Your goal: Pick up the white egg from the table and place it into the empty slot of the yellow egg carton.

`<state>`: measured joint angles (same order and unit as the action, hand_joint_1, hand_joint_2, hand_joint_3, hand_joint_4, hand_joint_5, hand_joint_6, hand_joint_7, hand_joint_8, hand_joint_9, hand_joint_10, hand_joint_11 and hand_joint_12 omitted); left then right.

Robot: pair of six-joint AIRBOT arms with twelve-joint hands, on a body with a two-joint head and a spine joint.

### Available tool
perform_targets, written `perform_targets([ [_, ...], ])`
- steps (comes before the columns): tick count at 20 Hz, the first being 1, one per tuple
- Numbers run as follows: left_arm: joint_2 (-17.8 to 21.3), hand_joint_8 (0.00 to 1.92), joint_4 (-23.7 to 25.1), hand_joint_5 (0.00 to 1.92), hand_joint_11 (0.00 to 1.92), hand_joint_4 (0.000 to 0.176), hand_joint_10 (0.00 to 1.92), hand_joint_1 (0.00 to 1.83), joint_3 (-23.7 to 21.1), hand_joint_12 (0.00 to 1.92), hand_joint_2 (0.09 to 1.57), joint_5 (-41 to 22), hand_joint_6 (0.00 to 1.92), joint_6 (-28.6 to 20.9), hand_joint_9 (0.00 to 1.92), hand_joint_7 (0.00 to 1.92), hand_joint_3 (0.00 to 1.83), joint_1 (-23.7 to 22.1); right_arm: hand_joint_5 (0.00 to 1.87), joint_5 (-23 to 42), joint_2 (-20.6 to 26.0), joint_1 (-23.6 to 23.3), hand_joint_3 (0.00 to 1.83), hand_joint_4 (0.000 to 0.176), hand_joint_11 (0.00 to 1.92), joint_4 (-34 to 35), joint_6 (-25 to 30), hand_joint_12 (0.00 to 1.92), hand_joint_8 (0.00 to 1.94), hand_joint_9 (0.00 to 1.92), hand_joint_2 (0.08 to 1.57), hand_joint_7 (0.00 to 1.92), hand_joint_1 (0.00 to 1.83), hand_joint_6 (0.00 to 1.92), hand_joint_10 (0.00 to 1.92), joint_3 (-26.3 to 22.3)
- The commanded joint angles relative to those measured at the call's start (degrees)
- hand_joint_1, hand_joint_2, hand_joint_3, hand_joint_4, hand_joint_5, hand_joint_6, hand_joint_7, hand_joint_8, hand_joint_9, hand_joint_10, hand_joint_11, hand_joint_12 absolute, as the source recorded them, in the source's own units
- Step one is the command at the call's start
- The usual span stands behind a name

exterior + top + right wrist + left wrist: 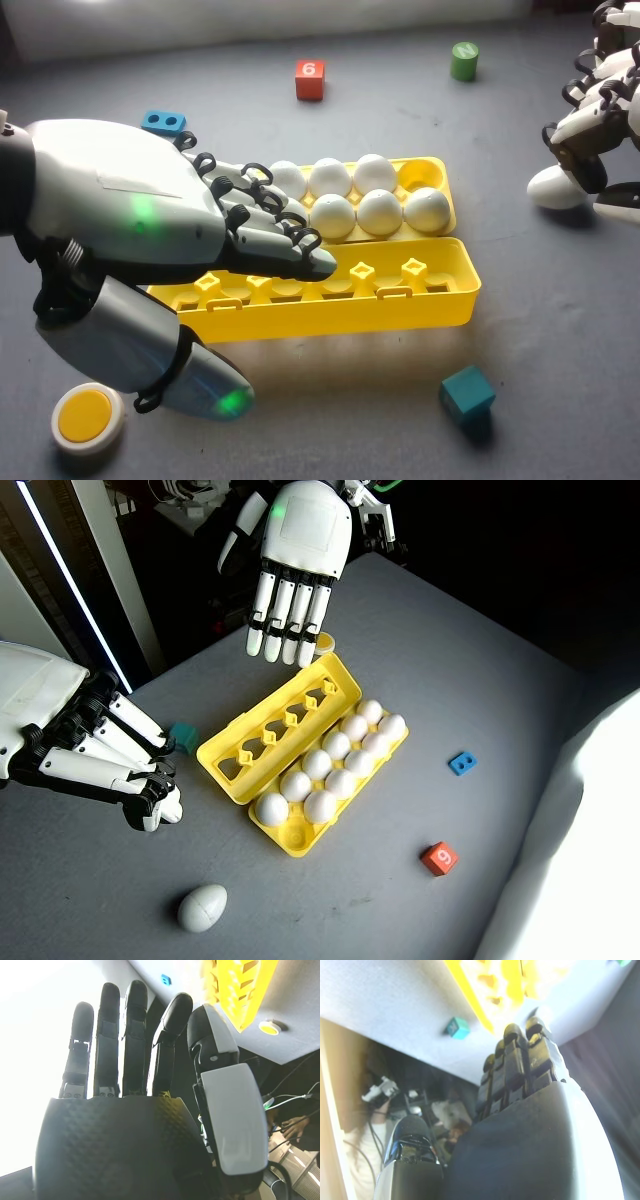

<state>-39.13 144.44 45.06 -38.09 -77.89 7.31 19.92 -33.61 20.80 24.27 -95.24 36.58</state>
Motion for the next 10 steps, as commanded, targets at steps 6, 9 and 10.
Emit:
perform_targets([
  [6, 0.08, 0.01, -2.1, 0.06, 0.0, 0.0, 0.0, 0.0, 0.09, 0.03, 1.16, 3.39, 0.0, 0.01, 0.02, 0.05, 0.02, -0.37, 0.0, 6.35, -0.12, -0.75, 0.03, 0.117, 0.0, -0.61, -0.39, 0.0, 0.0, 0.0, 1.02, 0.0, 0.0, 0.0, 0.0, 0.21],
  [9, 0.08, 0.0, -2.1, 0.05, 0.0, 0.0, 0.0, 0.0, 0.06, 0.0, 1.16, 3.47, 0.0, 0.01, 0.0, 0.03, 0.01, -0.46, 0.0, 6.38, -0.3, -0.71, 0.02, 0.133, 0.0, -0.17, -0.57, 0.0, 0.0, 0.0, 1.0, 0.0, 0.0, 0.0, 0.0, 0.63],
  [10, 0.08, 0.0, -2.1, 0.06, 0.01, 0.0, 0.0, 0.0, 0.06, 0.0, 1.16, 3.47, 0.01, 0.01, 0.0, 0.03, 0.01, -0.48, 0.0, 6.38, -0.61, -0.67, 0.01, 0.141, 0.0, 1.13, -1.55, 0.0, 0.0, 0.0, 0.98, 0.0, 0.0, 0.0, 0.0, 0.94],
])
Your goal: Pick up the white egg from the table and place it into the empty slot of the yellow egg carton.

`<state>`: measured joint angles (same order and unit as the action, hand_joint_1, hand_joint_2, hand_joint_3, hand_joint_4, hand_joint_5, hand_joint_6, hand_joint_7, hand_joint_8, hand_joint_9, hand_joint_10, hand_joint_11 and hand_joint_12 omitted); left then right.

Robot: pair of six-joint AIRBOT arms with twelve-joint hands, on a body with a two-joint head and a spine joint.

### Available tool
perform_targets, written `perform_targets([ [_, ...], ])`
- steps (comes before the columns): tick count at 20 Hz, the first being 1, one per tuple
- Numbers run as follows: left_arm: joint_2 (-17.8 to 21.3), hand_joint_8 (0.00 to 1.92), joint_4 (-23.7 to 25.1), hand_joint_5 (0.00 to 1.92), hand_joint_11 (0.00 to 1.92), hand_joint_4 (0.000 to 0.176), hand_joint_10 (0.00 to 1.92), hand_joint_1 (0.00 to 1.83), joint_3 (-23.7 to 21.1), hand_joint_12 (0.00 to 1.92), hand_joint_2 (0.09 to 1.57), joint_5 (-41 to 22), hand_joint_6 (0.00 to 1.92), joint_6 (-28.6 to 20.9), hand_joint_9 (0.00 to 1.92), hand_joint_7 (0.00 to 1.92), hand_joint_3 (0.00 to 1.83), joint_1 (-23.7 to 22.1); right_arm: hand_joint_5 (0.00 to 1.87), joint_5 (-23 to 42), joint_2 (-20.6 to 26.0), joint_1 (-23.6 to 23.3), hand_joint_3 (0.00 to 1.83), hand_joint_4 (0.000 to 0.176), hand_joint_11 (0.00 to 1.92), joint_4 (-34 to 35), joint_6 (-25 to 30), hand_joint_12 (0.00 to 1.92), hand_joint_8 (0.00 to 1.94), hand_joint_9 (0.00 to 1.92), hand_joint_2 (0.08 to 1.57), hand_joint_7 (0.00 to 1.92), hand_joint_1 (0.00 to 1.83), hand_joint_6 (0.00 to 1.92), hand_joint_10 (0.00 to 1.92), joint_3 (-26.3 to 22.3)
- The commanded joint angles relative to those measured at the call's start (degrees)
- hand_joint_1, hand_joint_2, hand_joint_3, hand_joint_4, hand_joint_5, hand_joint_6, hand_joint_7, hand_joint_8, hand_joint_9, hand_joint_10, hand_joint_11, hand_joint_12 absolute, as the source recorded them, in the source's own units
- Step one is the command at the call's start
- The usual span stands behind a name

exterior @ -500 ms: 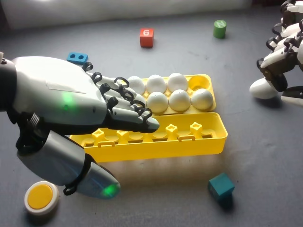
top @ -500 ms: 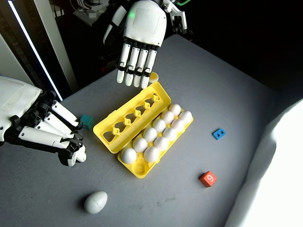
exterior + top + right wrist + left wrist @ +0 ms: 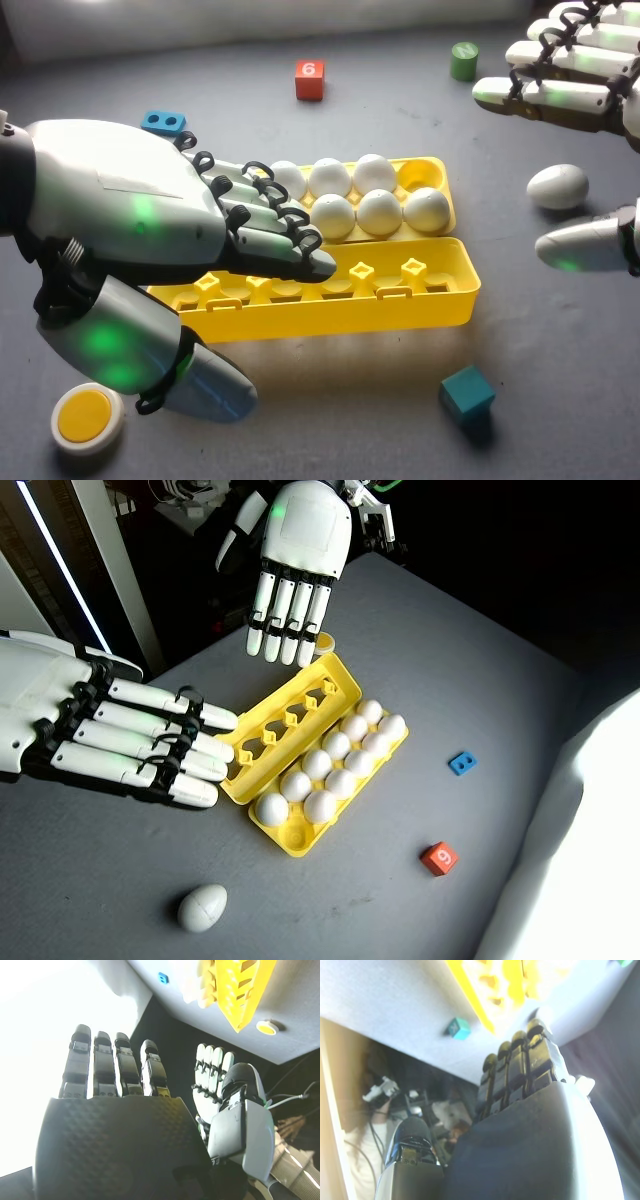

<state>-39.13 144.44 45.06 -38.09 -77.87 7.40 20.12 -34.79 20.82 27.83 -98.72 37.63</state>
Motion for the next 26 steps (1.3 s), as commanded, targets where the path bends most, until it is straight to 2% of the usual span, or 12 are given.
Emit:
perform_targets([
  [1, 0.08, 0.01, -2.1, 0.07, 0.02, 0.0, 0.0, 0.0, 0.08, 0.01, 1.16, 3.47, 0.01, -0.01, 0.01, 0.03, 0.01, -0.59, 0.0, 6.55, -0.5, -0.66, 0.0, 0.133, 0.0, 4.5, -4.39, 0.0, 0.0, 0.0, 0.97, 0.0, 0.06, 0.0, 0.0, 0.66],
  [4, 0.08, 0.0, -2.09, 0.07, 0.01, 0.0, 0.0, 0.0, 0.17, 0.0, 1.17, 3.47, 0.0, -0.01, 0.01, 0.04, 0.01, -0.65, 0.01, 11.68, -5.05, 0.69, 0.0, 0.089, 0.0, 20.56, -17.68, 0.0, 0.0, 0.0, 0.74, 0.0, 0.28, 0.0, 0.0, 4.4],
  [6, 0.08, 0.01, -2.08, 0.11, 0.04, 0.0, 0.01, 0.0, 0.08, 0.02, 1.17, 3.48, 0.02, -0.01, 0.03, 0.06, 0.01, -0.69, 0.29, 14.97, -7.35, 2.27, 0.0, 0.101, 0.0, 23.61, -20.11, 0.0, 0.0, 0.0, 0.73, 0.0, 0.36, 0.04, 0.0, 6.93],
  [8, 0.08, 0.0, -2.07, 0.07, 0.01, 0.0, 0.0, 0.0, -0.02, 0.01, 1.17, 3.48, 0.0, -0.01, 0.0, 0.03, 0.01, -0.68, 0.54, 15.97, -8.66, 3.0, 0.0, 0.083, 0.0, 24.15, -20.18, 0.0, 0.0, 0.0, 0.74, 0.0, 0.52, 0.05, 0.0, 9.13],
  [10, 0.08, 0.02, -2.07, 0.11, 0.04, 0.0, 0.01, 0.0, -0.01, 0.02, 1.18, 3.48, 0.01, -0.01, 0.04, 0.07, 0.01, -0.64, 0.62, 16.67, -10.13, 3.1, 0.0, 0.097, 0.0, 25.42, -20.18, 0.0, 0.0, 0.0, 0.77, 0.0, 0.59, 0.04, 0.0, 11.34],
  [13, 0.08, 0.01, -2.07, 0.15, 0.08, 0.0, 0.02, 0.0, 0.23, 0.06, 1.19, 3.51, 0.01, -0.01, 0.1, 0.13, 0.0, -0.61, 0.72, 17.46, -13.59, 4.22, 0.0, 0.085, 0.0, 26.55, -19.0, 0.0, 0.0, 0.0, 0.78, 0.0, 0.65, 0.03, 0.0, 15.64],
  [18, 0.07, 0.0, -2.08, 0.22, 0.0, 0.0, 0.0, 0.0, 0.35, 0.32, 1.19, 3.54, 0.0, -0.02, 0.16, 0.2, 0.0, -0.61, 0.73, 19.6, -19.62, 5.51, 0.02, 0.088, 0.0, 26.57, -18.64, 0.0, 0.0, 0.0, 0.82, 0.01, 0.6, 0.01, 0.0, 21.82],
  [19, 0.07, 0.0, -2.08, 0.2, 0.0, 0.0, 0.0, 0.0, 0.37, 0.29, 1.19, 3.54, 0.0, -0.02, 0.14, 0.17, 0.0, -0.61, 0.73, 19.59, -20.6, 5.67, 0.01, 0.087, 0.0, 26.56, -18.67, 0.0, 0.0, 0.0, 0.82, 0.0, 0.6, 0.01, 0.0, 22.75],
  [20, 0.07, 0.0, -2.08, 0.19, 0.0, 0.0, 0.0, 0.0, 0.38, 0.27, 1.19, 3.54, 0.0, -0.02, 0.13, 0.16, 0.0, -0.61, 0.71, 19.56, -21.22, 5.78, 0.01, 0.069, 0.0, 26.56, -18.7, 0.0, 0.01, 0.0, 0.82, 0.03, 0.64, 0.01, 0.0, 23.37],
  [24, 0.08, 0.01, -2.1, 0.2, 0.0, 0.0, 0.0, 0.0, 0.56, 0.34, 1.2, 3.54, 0.0, -0.05, 0.16, 0.19, 0.0, -0.68, 0.71, 18.87, -23.6, 6.79, 0.0, 0.076, 0.0, 24.5, -19.28, 0.0, 0.0, 0.0, 0.8, 0.0, 0.65, 0.0, 0.0, 26.44],
  [25, 0.08, 0.0, -2.11, 0.19, 0.0, 0.0, 0.0, 0.0, 0.61, 0.31, 1.2, 3.53, 0.0, -0.05, 0.14, 0.17, 0.0, -0.74, 0.68, 18.58, -23.89, 7.48, 0.0, 0.054, 0.0, 20.84, -17.76, 0.0, 0.02, 0.0, 0.8, 0.06, 0.66, 0.0, 0.0, 26.91],
  [26, 0.08, 0.0, -2.11, 0.17, 0.0, 0.0, 0.0, 0.0, 0.64, 0.25, 1.19, 3.53, 0.0, -0.05, 0.12, 0.15, 0.0, -0.76, 0.66, 18.07, -23.98, 7.85, 0.0, 0.054, 0.0, 18.55, -16.87, 0.0, 0.02, 0.0, 0.81, 0.13, 0.65, 0.0, 0.0, 27.08],
])
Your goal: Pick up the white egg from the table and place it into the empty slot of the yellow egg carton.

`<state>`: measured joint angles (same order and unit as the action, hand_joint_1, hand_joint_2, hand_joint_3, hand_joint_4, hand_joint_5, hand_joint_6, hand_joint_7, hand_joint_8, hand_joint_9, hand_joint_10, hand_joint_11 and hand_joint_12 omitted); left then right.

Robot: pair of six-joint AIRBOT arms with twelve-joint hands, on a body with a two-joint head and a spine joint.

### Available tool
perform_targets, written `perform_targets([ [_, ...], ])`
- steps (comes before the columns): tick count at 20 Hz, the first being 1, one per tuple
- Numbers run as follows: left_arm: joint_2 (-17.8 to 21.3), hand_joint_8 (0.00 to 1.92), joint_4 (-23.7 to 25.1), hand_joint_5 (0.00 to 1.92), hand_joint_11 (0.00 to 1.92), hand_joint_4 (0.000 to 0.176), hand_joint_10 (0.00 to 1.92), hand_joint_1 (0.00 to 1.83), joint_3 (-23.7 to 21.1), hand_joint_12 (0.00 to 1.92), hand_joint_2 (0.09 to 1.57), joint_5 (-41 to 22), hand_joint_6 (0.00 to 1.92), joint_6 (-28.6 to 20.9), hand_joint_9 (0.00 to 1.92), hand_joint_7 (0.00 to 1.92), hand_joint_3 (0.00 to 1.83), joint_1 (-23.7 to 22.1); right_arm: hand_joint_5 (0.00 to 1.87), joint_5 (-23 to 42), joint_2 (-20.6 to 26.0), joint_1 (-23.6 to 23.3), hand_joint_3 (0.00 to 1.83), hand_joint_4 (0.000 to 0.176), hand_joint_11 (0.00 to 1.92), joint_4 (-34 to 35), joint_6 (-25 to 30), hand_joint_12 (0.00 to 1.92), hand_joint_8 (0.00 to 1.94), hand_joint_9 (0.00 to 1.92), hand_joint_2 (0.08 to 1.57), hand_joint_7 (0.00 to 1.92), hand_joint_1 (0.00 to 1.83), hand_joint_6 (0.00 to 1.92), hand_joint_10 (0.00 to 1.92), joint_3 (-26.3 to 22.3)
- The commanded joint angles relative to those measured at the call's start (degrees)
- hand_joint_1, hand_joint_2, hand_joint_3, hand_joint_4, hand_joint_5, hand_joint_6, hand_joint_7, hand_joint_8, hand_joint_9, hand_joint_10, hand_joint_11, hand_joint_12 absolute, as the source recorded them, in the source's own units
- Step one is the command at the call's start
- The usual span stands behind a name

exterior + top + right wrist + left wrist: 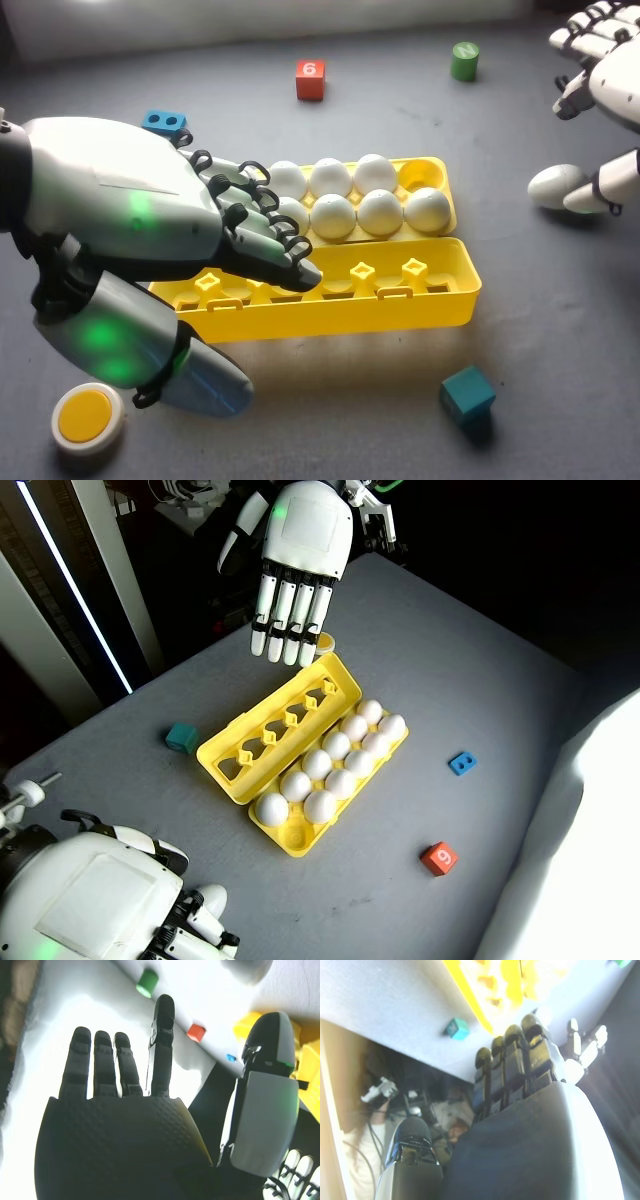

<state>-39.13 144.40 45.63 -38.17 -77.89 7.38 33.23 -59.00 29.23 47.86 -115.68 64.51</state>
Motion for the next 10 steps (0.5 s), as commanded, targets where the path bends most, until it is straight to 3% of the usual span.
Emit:
perform_targets([
  [1, 0.08, 0.0, -2.07, 0.16, 0.0, 0.0, 0.0, 0.0, 0.1, 0.25, 1.19, 3.61, 0.0, -0.04, 0.11, 0.15, 0.0, -0.79, 0.66, 4.4, 0.14, -0.21, 0.0, 0.045, 0.0, -3.43, 0.86, 0.0, 0.01, 0.0, 0.81, 0.13, 0.66, 0.0, 0.0, 0.28],
  [2, 0.07, 0.0, -2.07, 0.17, 0.0, 0.0, 0.0, 0.0, 0.12, 0.27, 1.19, 3.61, 0.0, -0.06, 0.11, 0.15, 0.0, -0.81, 0.64, 4.24, 0.06, -0.04, 0.0, 0.042, 0.0, -4.04, 0.87, 0.0, 0.02, 0.0, 0.8, 0.18, 0.67, 0.0, 0.0, 0.29],
  [5, 0.07, 0.0, -2.08, 0.18, 0.0, 0.0, 0.0, 0.0, 0.3, 0.29, 1.19, 3.6, 0.0, -0.09, 0.13, 0.16, 0.0, -0.8, 0.64, 3.19, -0.23, 0.44, 0.0, 0.051, 0.0, -4.76, 0.87, 0.0, 0.0, 0.0, 0.79, 0.01, 0.64, 0.01, 0.0, 0.58],
  [8, 0.06, 0.0, -2.08, 0.2, 0.0, 0.0, 0.0, 0.0, 0.71, 0.31, 1.2, 3.39, 0.0, -0.12, 0.14, 0.17, 0.0, -0.79, 0.65, 3.59, -2.17, 1.13, 0.0, 0.033, 0.0, -6.1, 0.87, 0.0, 0.0, 0.0, 0.79, 0.0, 0.66, 0.01, 0.0, 2.37],
  [9, 0.05, 0.01, -2.14, 0.21, 0.0, 0.0, 0.01, 0.0, 0.8, 0.35, 1.21, 3.39, 0.01, -0.13, 0.15, 0.19, 0.0, -0.8, 0.66, 3.59, -2.69, 1.17, 0.0, 0.014, 0.0, -6.12, 0.87, 0.0, 0.02, 0.0, 0.79, 0.05, 0.69, 0.02, 0.0, 2.82],
  [10, 0.02, 0.0, -2.36, 0.2, 0.0, 0.0, 0.0, 0.0, 0.92, 0.34, 1.21, 3.4, 0.0, -0.13, 0.15, 0.19, 0.0, -0.8, 0.63, 3.66, -3.43, 1.29, 0.0, 0.027, 0.0, -6.54, 0.87, 0.0, 0.01, 0.0, 0.8, 0.03, 0.67, 0.0, 0.0, 3.4],
])
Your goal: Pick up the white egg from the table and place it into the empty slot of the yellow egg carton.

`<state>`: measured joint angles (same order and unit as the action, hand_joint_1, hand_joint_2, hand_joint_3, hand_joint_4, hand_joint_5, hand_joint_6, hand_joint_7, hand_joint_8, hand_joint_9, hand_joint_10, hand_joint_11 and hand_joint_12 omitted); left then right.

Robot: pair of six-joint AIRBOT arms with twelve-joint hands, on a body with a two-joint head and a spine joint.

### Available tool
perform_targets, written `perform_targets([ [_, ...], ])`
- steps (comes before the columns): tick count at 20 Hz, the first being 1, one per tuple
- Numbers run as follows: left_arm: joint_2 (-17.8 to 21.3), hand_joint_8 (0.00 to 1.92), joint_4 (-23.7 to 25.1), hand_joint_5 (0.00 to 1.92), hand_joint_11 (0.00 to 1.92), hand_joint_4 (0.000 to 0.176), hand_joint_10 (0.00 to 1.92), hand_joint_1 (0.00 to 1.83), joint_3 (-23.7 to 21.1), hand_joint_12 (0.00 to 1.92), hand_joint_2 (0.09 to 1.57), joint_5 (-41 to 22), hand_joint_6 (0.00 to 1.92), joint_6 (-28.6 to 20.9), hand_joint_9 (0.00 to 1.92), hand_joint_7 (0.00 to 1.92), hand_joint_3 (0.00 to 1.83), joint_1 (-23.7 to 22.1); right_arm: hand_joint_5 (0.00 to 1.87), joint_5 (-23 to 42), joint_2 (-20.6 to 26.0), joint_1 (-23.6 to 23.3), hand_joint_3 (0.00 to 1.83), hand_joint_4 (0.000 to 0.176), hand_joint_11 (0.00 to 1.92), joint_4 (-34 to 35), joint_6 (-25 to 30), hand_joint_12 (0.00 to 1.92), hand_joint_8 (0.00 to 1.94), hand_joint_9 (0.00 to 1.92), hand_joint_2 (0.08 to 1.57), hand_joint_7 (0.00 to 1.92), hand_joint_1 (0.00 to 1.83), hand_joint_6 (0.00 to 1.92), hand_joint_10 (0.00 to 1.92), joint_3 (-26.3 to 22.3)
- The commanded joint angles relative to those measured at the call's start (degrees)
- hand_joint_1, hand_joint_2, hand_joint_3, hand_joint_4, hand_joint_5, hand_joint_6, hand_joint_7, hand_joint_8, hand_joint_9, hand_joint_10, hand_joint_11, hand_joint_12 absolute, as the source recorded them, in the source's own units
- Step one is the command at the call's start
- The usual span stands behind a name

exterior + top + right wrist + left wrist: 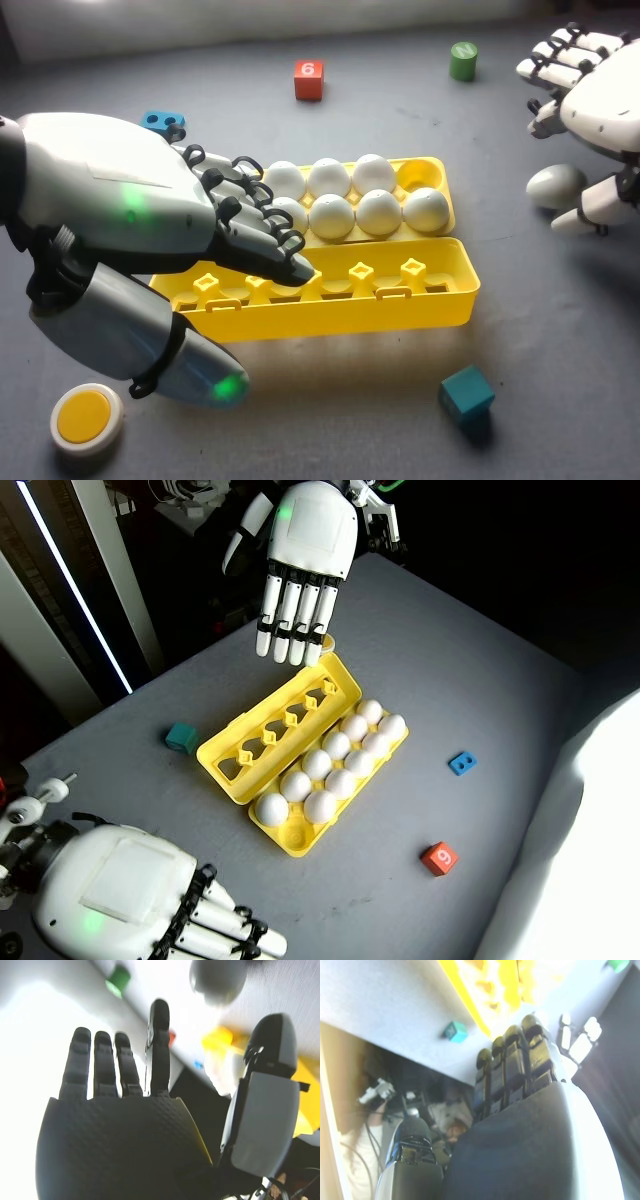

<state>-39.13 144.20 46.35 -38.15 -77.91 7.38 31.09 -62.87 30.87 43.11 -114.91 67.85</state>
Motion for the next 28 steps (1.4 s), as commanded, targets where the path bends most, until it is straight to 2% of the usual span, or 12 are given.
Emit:
perform_targets([
  [1, 0.0, 0.01, -2.19, 0.21, 0.0, 0.0, 0.01, 0.0, 0.27, 0.36, 1.21, 3.38, 0.0, -0.11, 0.17, 0.2, 0.0, -0.8, 0.63, 6.06, 0.04, -0.27, 0.0, 0.022, 0.0, -2.13, 0.13, 0.0, 0.0, 0.0, 0.8, 0.01, 0.68, 0.0, 0.0, 0.33],
  [3, -0.03, 0.01, -2.19, 0.22, 0.0, 0.0, 0.01, 0.0, 0.39, 0.4, 1.21, 3.4, 0.0, -0.11, 0.18, 0.22, 0.0, -0.75, 0.63, 6.87, -0.88, -0.21, 0.0, 0.019, 0.0, -3.51, 1.07, 0.0, 0.01, 0.0, 0.79, 0.1, 0.7, 0.0, 0.0, 0.91],
  [5, -0.03, 0.0, -2.19, 0.2, 0.0, 0.0, 0.0, 0.0, 0.25, 0.32, 1.21, 3.46, 0.0, -0.12, 0.15, 0.19, 0.0, -0.64, 0.68, 7.26, -1.79, -0.22, 0.0, 0.032, 0.0, -4.39, 1.48, 0.0, 0.02, 0.0, 0.78, 0.24, 0.71, 0.01, 0.0, 1.55],
  [6, -0.03, 0.0, -2.19, 0.2, 0.0, 0.0, 0.0, 0.0, 0.12, 0.33, 1.21, 3.58, 0.0, -0.12, 0.16, 0.19, 0.0, -0.56, 0.7, 7.28, -2.25, -0.22, 0.0, 0.024, 0.0, -4.42, 1.44, 0.0, 0.04, 0.0, 0.77, 0.31, 0.74, 0.02, 0.0, 1.99],
  [8, -0.03, 0.01, -2.19, 0.2, 0.0, 0.0, 0.0, 0.0, 0.06, 0.33, 1.21, 3.78, 0.01, -0.13, 0.16, 0.2, 0.0, -0.39, 0.71, 7.28, -2.77, -0.17, 0.01, 0.019, 0.0, -4.42, 1.48, 0.0, 0.01, 0.0, 0.8, 0.22, 0.76, 0.02, 0.0, 2.8],
  [11, -0.03, 0.0, -2.73, 0.2, 0.0, 0.0, 0.0, 0.0, 0.37, 0.32, 1.21, 4.05, 0.0, -0.14, 0.15, 0.19, 0.0, -0.42, 0.78, 7.28, -2.98, -0.16, 0.02, 0.039, 0.0, -4.42, 2.15, 0.0, 0.0, 0.0, 0.84, 0.03, 0.75, 0.04, 0.0, 3.6],
  [12, -0.03, 0.0, -2.76, 0.2, 0.0, 0.0, 0.0, 0.0, 0.45, 0.34, 1.2, 4.07, 0.0, -0.14, 0.15, 0.19, 0.0, -0.46, 0.8, 7.28, -3.02, -0.16, 0.01, 0.036, 0.0, -4.41, 2.25, 0.0, 0.01, 0.0, 0.83, 0.12, 0.78, 0.03, 0.0, 3.83],
  [19, -0.06, 0.0, -2.98, 0.18, 0.0, 0.0, 0.0, 0.0, 0.63, 0.32, 1.21, 4.16, 0.0, -0.14, 0.15, 0.18, 0.0, -0.59, 0.9, 7.26, -3.04, 0.03, 0.01, 0.005, 0.0, -4.41, 2.73, 0.0, 0.0, 0.0, 0.84, 0.0, 0.84, 0.04, 0.0, 4.36],
  [20, -0.08, 0.0, -2.98, 0.19, 0.0, 0.0, 0.0, 0.0, 0.55, 0.35, 1.21, 4.19, 0.0, -0.14, 0.16, 0.19, 0.0, -0.68, 0.91, 7.26, -3.04, 0.08, 0.01, 0.014, 0.0, -4.4, 2.73, 0.0, 0.0, 0.0, 0.85, 0.0, 0.84, 0.04, 0.0, 4.36],
  [24, -0.09, 0.0, -2.99, 0.23, 0.0, 0.0, 0.01, 0.0, 0.31, 0.42, 1.22, 4.18, 0.0, -0.14, 0.19, 0.23, 0.0, -0.72, 1.0, 7.26, -3.02, 0.32, 0.0, 0.021, 0.0, -4.4, 2.8, 0.0, 0.0, 0.0, 0.87, 0.0, 0.89, 0.03, 0.0, 4.34],
  [25, -0.09, 0.0, -2.99, 0.22, 0.0, 0.0, 0.0, 0.0, 0.32, 0.41, 1.22, 4.18, 0.0, -0.14, 0.18, 0.21, 0.0, -0.72, 1.03, 7.25, -3.02, 0.37, 0.0, 0.035, 0.0, -4.4, 2.87, 0.0, 0.0, 0.0, 0.87, 0.0, 0.88, 0.03, 0.0, 4.34],
  [28, -0.09, 0.0, -2.99, 0.22, 0.0, 0.0, 0.0, 0.0, 0.34, 0.39, 1.22, 4.17, 0.0, -0.14, 0.18, 0.22, 0.0, -0.79, 1.08, 7.11, -3.03, 0.61, 0.01, 0.021, 0.0, -4.4, 3.0, 0.0, 0.0, 0.0, 0.9, 0.0, 0.96, 0.04, 0.0, 4.22],
])
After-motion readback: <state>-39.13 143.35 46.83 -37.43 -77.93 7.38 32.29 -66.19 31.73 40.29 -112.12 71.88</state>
